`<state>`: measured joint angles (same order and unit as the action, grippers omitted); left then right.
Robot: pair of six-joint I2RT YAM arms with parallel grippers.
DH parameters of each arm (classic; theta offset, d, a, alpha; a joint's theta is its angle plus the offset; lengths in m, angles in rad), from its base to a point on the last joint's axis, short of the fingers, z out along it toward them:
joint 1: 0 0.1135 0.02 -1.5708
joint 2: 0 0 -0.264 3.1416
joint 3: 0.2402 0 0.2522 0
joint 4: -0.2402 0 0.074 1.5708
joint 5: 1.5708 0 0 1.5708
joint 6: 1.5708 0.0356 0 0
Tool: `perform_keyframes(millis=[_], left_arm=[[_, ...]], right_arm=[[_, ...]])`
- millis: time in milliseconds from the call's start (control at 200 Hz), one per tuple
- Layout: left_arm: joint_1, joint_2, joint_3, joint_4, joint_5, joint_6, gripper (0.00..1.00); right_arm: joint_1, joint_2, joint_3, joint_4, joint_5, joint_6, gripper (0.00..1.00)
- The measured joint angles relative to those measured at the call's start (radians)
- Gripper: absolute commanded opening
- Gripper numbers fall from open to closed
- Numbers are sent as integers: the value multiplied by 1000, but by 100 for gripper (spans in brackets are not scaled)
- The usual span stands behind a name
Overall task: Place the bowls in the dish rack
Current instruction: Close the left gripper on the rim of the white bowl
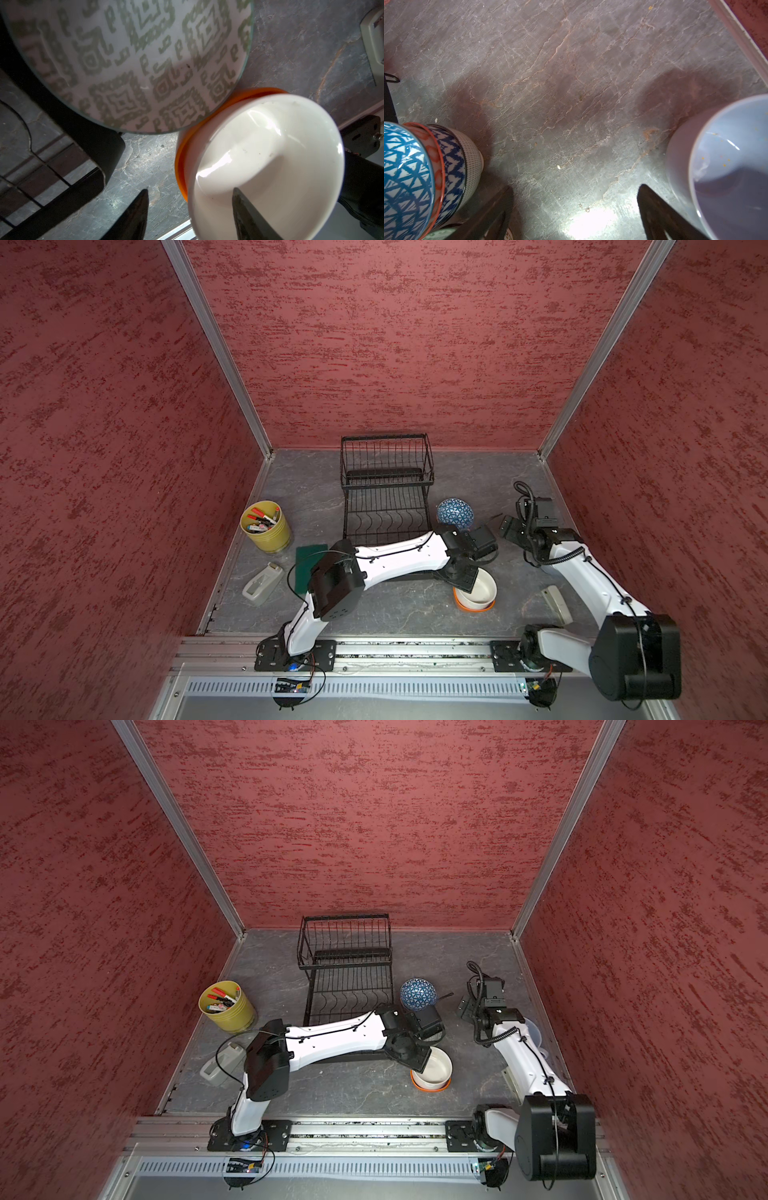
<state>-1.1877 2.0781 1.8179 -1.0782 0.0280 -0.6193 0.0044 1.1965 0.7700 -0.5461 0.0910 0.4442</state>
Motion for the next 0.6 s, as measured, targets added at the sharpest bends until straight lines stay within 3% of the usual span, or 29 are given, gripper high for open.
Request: perform_keyframes(millis=[601], left_arm=[[-5, 63, 91, -60, -11, 8, 27]], right_arm=[[-2, -5, -27, 26, -1, -6, 94]])
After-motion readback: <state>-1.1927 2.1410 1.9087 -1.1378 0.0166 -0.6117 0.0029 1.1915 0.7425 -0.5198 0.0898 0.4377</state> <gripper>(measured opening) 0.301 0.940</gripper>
